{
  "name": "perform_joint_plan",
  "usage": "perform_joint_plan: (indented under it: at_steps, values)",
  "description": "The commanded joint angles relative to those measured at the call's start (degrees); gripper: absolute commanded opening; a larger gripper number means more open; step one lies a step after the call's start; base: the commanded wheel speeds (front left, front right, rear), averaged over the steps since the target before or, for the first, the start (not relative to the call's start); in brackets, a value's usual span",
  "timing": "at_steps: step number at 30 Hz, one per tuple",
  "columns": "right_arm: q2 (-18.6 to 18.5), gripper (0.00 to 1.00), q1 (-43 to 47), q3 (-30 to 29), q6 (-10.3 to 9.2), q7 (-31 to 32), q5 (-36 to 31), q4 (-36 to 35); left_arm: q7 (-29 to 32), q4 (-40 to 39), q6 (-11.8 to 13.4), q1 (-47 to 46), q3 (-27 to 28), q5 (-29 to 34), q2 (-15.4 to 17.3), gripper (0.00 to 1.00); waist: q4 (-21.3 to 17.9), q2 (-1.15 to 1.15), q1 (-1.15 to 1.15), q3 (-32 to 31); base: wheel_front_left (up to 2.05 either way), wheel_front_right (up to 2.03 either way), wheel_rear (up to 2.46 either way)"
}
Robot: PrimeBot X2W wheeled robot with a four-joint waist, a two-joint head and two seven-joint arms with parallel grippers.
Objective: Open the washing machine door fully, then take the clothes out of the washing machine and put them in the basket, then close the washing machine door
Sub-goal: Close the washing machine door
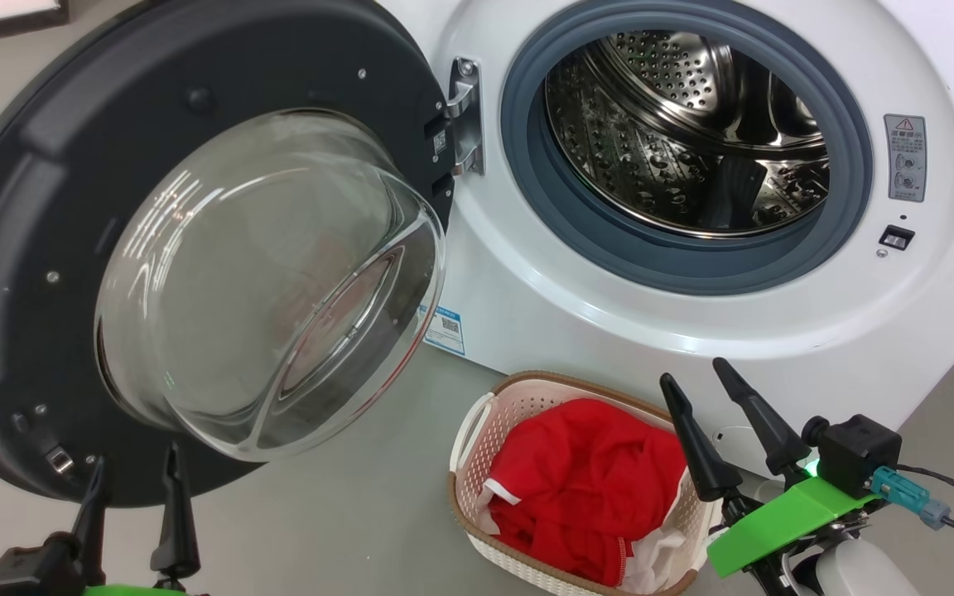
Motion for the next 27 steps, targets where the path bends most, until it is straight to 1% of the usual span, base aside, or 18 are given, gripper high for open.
perform_joint_plan:
  at_steps: [1, 12, 13, 14, 15, 16, 18, 19, 20, 27]
  values:
    - [0.1, 1.0, -1.0, 0.9, 0.09, -0.3, 0.5, -1.4, -0.5, -1.5, 0.4, -1.3, 2.3, 0.3, 1.5, 1.0, 0.0, 0.0, 0.0, 0.0, 0.0, 0.0, 0.0]
    - [0.3, 1.0, -1.0, 0.9, 0.09, -0.3, 0.4, -1.2, -0.3, -1.6, 0.4, -1.5, 2.1, 0.0, 1.9, 1.0, 0.0, 0.0, 0.0, -0.1, 0.0, 0.0, 0.0]
    - [0.4, 1.0, -0.9, 0.9, 0.09, -0.3, 0.4, -1.2, -0.3, -1.6, 0.4, -1.5, 2.1, 0.0, 1.9, 0.97, 0.0, 0.0, 0.0, -0.1, 0.0, 0.0, 0.0]
    - [0.4, 1.0, -0.9, 0.9, 0.09, -0.3, 0.4, -1.2, -0.3, -1.6, 0.4, -1.6, 2.1, 0.0, 2.0, 0.82, 0.0, 0.0, 0.0, -0.2, 0.0, 0.0, 0.0]
    - [0.4, 1.0, -0.9, 0.9, 0.09, -0.3, 0.4, -1.2, -0.2, -1.7, 0.4, -1.6, 2.1, 0.0, 2.0, 0.74, 0.0, 0.0, 0.0, -0.2, 0.0, 0.0, 0.0]
    - [0.4, 1.0, -0.8, 0.9, 0.09, -0.3, 0.4, -1.2, -0.2, -1.7, 0.4, -1.6, 2.1, 0.0, 2.1, 0.51, 0.0, 0.0, 0.0, -0.3, 0.0, 0.0, 0.0]
    - [0.4, 1.0, -0.8, 0.9, 0.09, -0.3, 0.4, -1.2, -0.1, -1.9, 0.5, -1.6, 2.1, 0.0, 2.3, 0.35, 0.0, 0.0, 0.0, -0.3, 0.0, 0.0, 0.0]
    - [0.4, 1.0, -0.7, 1.0, 0.09, -0.3, 0.4, -1.2, -0.1, -2.0, 0.5, -1.7, 2.1, 0.1, 2.4, 0.2, 0.0, 0.0, 0.0, -0.3, 0.0, 0.0, 0.0]
    - [0.5, 1.0, -0.7, 1.0, 0.09, -0.3, 0.4, -1.2, 0.0, -2.1, 0.5, -1.8, 2.0, 0.1, 2.5, 0.0, 0.0, 0.0, 0.0, -0.4, 0.0, 0.0, 0.0]
    - [0.7, 1.0, -0.5, 1.0, 0.09, -0.3, 0.4, -1.3, 0.0, -4.2, -0.3, -2.6, 2.4, -0.1, 3.5, 0.0, 0.1, 0.0, 0.0, -0.6, 0.0, 0.0, 0.0]
